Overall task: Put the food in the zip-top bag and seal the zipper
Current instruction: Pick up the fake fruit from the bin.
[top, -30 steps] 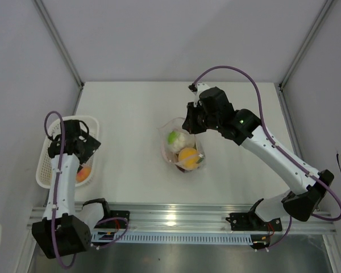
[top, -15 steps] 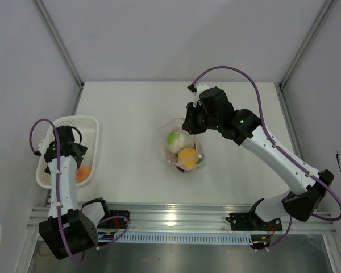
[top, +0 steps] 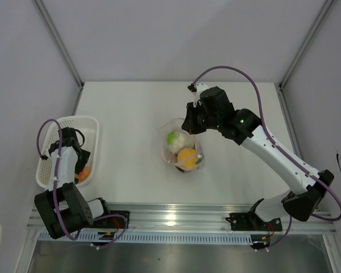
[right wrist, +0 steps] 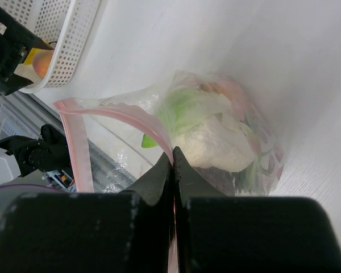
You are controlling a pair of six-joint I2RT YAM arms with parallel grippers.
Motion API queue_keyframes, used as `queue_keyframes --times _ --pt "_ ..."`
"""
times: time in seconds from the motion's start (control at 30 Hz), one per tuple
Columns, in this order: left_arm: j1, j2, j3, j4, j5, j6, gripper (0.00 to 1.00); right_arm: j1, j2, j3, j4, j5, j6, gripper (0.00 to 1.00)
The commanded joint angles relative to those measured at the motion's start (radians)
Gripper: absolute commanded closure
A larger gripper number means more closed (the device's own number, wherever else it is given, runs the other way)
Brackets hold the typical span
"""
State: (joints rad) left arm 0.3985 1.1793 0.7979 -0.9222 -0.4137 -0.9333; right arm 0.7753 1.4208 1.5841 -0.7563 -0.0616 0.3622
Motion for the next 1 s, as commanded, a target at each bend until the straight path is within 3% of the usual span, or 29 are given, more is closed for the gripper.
queue_keyframes --times 0.0,0.17,0.37,0.47,0.57,0.6,0.67,0.83,0.97 --pt "0.019 0.042 0.0 0.031 0.026 -0.021 0.0 -0.005 -0.023 -0.009 0.051 -0.012 -0.009 1.0" --pt "0.063 0.123 -0.009 0.054 0.082 -0.006 0.03 -0.004 -0.029 -0.016 0.063 -0.015 -0.003 1.0" --pt "0.072 0.14 -0.012 0.072 0.107 0.008 0.15 -0.005 -0.046 -0.026 0.068 -0.012 0.0 1.0" --pt "0.072 0.102 -0.017 0.082 0.096 0.01 0.26 -0.005 -0.051 -0.024 0.066 -0.009 0.001 1.0" --pt "0.072 0.043 -0.017 0.092 0.085 0.022 0.55 -0.005 -0.054 -0.024 0.064 -0.01 0.001 1.0" --pt "0.072 0.027 -0.016 0.092 0.079 0.028 0.71 -0.005 -0.053 -0.023 0.063 -0.012 0.001 1.0" --pt "0.069 -0.038 0.0 0.085 0.058 0.034 0.81 -0.005 -0.054 -0.021 0.058 -0.009 0.003 1.0" --pt "0.001 -0.203 0.118 0.025 0.085 0.025 0.87 -0.004 -0.046 -0.013 0.063 -0.006 0.006 1.0" --pt "-0.133 -0.288 0.231 0.032 0.136 0.011 0.95 -0.004 -0.023 -0.007 0.066 -0.003 0.009 1.0"
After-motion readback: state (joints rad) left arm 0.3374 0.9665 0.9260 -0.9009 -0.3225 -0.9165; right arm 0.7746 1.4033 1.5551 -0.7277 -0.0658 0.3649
